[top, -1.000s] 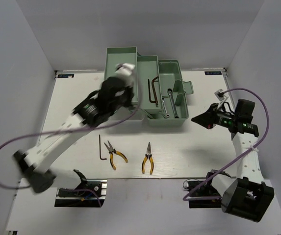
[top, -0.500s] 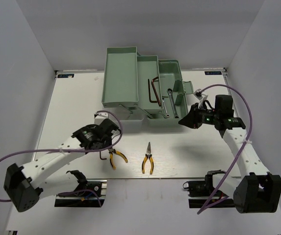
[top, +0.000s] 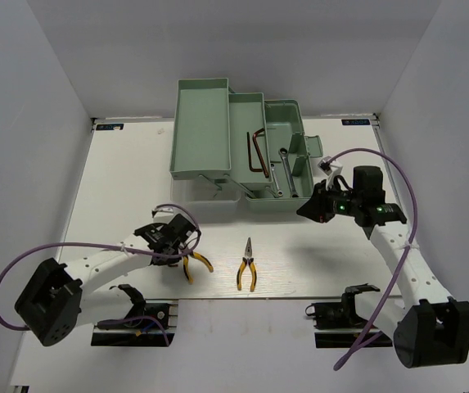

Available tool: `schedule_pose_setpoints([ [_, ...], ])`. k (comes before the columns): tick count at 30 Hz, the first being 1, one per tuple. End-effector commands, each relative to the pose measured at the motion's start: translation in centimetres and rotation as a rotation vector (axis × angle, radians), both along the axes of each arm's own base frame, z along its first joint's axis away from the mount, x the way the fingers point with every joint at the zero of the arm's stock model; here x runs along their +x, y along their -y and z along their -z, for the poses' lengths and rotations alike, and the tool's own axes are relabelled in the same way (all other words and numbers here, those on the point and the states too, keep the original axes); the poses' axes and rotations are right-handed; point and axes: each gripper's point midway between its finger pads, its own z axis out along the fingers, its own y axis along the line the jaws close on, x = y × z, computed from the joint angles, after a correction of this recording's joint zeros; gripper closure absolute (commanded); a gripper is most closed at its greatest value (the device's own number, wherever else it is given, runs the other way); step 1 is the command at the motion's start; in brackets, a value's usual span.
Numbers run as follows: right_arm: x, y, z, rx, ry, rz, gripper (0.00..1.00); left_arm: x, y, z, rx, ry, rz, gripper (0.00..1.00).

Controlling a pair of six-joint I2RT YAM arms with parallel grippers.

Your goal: Sort the tools into containers

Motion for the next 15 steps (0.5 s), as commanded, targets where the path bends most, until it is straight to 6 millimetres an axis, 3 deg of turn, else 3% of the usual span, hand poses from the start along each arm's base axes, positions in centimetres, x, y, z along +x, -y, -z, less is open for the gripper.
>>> schedule_pose_setpoints([
  [1,-0.2,0.1,-0.5,-0.005,0.053,-0.006,0.84,1.5,0.4,0.4,-0.070,0.069,-0.076,0.62],
  [8,-0.3,0.0,-0.4,-0.001,0.045,-0.012,0.84,2.4,-0.1,0.9,-0.082,0.080,-0.100,0.62],
  [15,-0.3,0.2,-0.8,0.002,0.061,0.000,0.84,1.9,0.2,2.3,-0.087,0.009,-0.088,0.59],
])
